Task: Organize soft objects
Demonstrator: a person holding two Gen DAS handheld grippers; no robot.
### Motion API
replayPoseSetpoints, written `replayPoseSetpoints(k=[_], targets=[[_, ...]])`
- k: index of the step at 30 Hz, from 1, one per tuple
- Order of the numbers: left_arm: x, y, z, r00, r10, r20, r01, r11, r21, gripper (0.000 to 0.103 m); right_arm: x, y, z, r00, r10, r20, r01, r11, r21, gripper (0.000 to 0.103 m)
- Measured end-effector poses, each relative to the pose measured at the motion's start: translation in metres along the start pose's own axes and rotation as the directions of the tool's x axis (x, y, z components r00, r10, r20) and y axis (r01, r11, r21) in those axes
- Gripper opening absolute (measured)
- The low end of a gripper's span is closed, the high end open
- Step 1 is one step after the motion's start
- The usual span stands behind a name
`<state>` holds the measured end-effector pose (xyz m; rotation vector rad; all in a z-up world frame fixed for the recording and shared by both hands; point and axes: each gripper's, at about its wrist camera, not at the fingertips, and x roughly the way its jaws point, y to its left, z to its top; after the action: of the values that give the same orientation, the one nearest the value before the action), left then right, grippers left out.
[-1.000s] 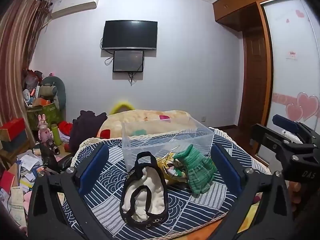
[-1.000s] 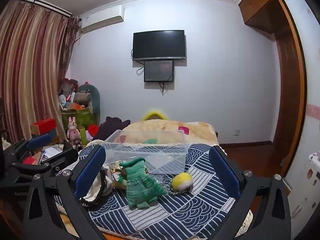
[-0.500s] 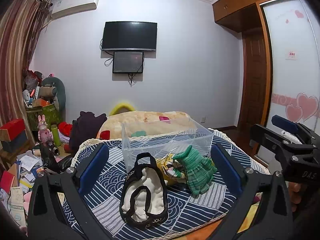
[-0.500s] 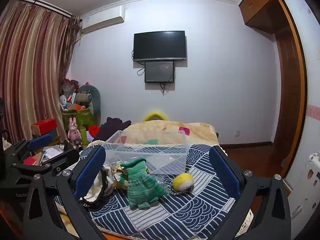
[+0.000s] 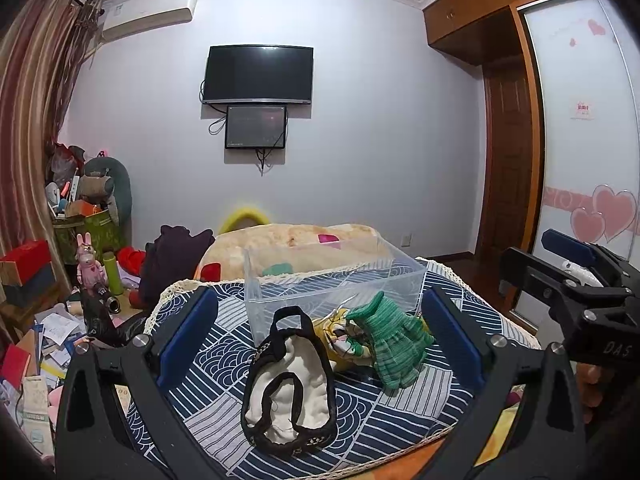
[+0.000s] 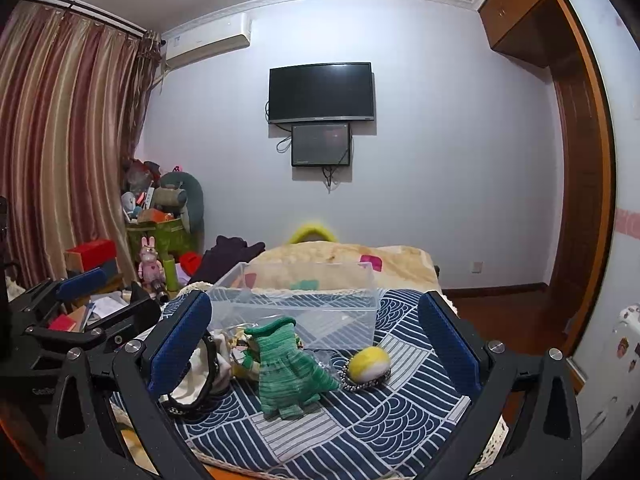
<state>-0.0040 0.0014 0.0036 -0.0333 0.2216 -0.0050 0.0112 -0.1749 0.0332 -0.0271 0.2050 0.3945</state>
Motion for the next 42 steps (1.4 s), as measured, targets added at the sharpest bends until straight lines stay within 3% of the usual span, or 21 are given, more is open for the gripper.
replayPoseSetpoints(k=[42], targets=[[0.005,0.0027,-0.0009,1.0,-0.016,-0.015,0.016,1.0,-0.016,0.103,-0.0012,0.001,0.0037,1.0,0.008,0.002,-0.008,1.0,0.003,0.103]])
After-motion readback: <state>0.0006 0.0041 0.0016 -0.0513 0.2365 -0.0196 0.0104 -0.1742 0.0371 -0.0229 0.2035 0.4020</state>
